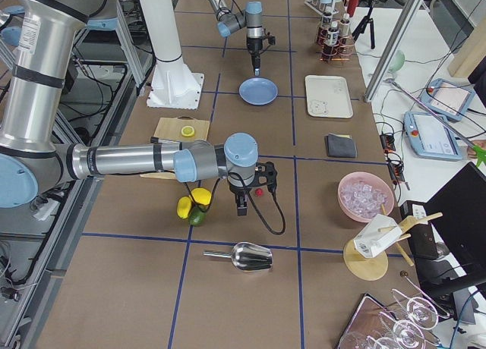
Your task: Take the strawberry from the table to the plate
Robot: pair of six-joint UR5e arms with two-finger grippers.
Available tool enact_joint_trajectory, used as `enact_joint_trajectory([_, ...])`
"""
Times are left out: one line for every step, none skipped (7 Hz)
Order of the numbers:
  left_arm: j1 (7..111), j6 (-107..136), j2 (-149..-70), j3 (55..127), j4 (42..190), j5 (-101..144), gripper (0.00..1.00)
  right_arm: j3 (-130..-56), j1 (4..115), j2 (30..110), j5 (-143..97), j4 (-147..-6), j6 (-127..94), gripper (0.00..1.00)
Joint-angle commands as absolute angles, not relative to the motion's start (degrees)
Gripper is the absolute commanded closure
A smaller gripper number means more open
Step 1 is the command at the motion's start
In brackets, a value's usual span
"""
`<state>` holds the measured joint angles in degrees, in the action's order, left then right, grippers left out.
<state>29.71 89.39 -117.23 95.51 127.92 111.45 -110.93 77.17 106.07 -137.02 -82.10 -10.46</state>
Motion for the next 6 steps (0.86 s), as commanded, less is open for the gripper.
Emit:
enact_joint_trajectory([30.23, 89.38, -115.84, 98.69, 125.7, 111.62, 0.49, -108.65, 66.67, 104.34, -129.4, -72.73, -23.25, 0.0])
enact_joint_trajectory([30.32, 89.38, -115.75, 98.88, 125.6, 111.62, 0.49, -105.24, 63.75, 101.8, -128.85, -67.55, -29.38, 0.0])
enact_joint_trajectory([30.24, 89.38, -115.75, 99.05, 125.6, 111.62, 0.48, -101.38, 61.63, 99.52, -128.15, -62.98, -36.14, 0.0])
enact_joint_trajectory([30.23, 89.38, -115.75, 98.97, 125.6, 111.62, 0.48, -96.99, 60.65, 99.06, -127.36, -56.06, -38.39, 0.0])
enact_joint_trajectory([30.23, 89.38, -115.75, 98.79, 125.6, 111.62, 0.48, -93.72, 58.56, 96.36, -127.44, -52.25, -44.85, 0.0])
enact_joint_trajectory([30.23, 89.38, -115.66, 98.79, 125.6, 111.62, 0.47, -93.78, 57.75, 95.55, -127.53, -51.25, -48.04, 0.0])
